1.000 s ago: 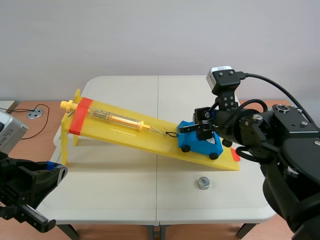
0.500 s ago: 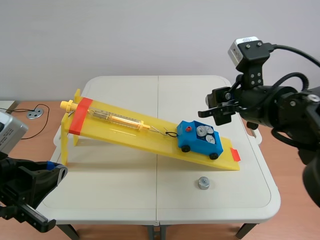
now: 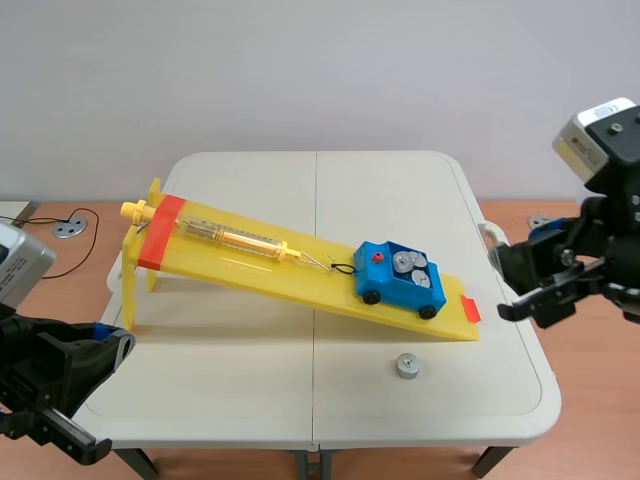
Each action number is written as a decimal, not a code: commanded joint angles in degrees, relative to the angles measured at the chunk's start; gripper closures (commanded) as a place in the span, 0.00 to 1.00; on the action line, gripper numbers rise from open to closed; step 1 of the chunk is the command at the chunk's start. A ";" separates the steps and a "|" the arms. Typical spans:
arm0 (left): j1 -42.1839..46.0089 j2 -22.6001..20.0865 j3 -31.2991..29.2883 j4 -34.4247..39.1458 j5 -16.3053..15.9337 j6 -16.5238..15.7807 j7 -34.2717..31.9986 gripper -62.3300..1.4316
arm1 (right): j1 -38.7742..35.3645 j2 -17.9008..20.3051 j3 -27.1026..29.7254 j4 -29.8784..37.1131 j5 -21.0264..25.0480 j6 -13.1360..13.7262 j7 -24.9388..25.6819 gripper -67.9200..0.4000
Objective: Place the four metal weights on the blue cart on the ramp.
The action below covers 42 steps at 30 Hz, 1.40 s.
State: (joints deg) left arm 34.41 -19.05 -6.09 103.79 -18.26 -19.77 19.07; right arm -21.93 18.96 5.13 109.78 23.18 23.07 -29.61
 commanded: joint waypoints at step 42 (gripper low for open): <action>-0.33 0.61 -0.79 2.64 -2.95 -1.44 -5.51 0.93 | 7.15 -10.14 -9.64 -18.29 -11.56 1.18 18.97 0.54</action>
State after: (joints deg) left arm 34.41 -19.05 -6.09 103.79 -18.26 -19.77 19.07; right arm -18.37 8.12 -5.85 87.05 10.74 24.47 -19.11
